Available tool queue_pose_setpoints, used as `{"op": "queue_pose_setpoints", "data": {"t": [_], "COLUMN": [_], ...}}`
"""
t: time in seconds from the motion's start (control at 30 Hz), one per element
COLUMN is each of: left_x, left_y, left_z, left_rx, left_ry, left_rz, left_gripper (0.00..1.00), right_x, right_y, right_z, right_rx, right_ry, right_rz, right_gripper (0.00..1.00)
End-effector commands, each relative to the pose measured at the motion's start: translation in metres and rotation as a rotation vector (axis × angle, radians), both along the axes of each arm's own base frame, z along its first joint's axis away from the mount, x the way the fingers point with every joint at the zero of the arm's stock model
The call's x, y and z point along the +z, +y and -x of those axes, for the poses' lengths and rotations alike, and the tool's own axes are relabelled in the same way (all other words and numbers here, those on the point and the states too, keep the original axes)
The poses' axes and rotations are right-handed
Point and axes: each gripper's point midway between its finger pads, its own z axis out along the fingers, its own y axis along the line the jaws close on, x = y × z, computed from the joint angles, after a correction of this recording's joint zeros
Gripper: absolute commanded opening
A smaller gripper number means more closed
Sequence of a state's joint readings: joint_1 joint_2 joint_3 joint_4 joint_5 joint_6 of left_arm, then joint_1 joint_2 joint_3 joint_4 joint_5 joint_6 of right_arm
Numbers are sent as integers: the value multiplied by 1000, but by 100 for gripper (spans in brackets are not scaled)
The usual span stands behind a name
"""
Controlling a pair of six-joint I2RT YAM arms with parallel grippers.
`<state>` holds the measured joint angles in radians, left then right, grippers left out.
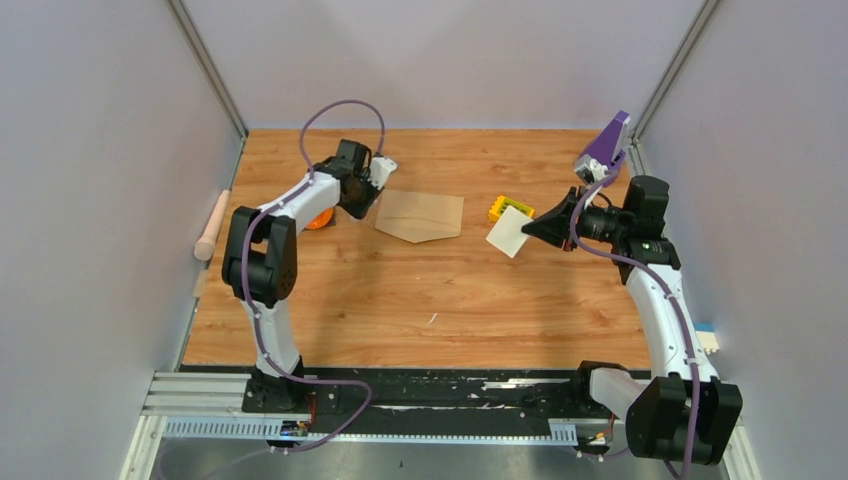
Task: Place the letter into the envelope and seal it
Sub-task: Pick up the solid glue from the center of the board, then place the solid glue at the center of the board.
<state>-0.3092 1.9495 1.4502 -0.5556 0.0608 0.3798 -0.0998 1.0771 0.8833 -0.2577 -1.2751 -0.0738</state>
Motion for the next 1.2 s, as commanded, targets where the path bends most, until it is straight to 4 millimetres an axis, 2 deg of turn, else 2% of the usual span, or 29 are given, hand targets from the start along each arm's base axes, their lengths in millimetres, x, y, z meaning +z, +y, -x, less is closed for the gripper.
{"op": "queue_pose_setpoints", "data": {"t": [0.0,0.3,0.63,0.7,0.83,0.9,0.97,1.13,1.17], "left_x": [24,-9,-29,-29,-21,-14,-6,19,23], "left_y": [27,41,44,45,46,46,46,44,42], "left_z": [-17,-21,-16,-16,-18,-19,-22,-29,-30], "left_rx": [133,224,241,244,250,248,246,230,223], "left_ry": [-79,-25,35,34,16,3,-14,-74,-83], "left_rz": [21,-14,-29,-29,-23,-16,-10,9,18], "left_gripper": [17,18,25,29,55,64,70,78,82], "right_x": [2,0,-1,-1,-1,-2,-1,-1,-1], "right_y": [1,0,1,1,1,0,1,1,1], "right_z": [5,4,3,3,3,3,4,4,4], "right_rx": [28,26,29,31,31,31,32,34,34], "right_ry": [-16,-12,-3,-3,-4,-1,-2,-1,-2], "right_rz": [-6,-6,-8,-9,-9,-10,-10,-10,-10], "right_gripper": [0,0,0,0,0,0,0,0,0]}}
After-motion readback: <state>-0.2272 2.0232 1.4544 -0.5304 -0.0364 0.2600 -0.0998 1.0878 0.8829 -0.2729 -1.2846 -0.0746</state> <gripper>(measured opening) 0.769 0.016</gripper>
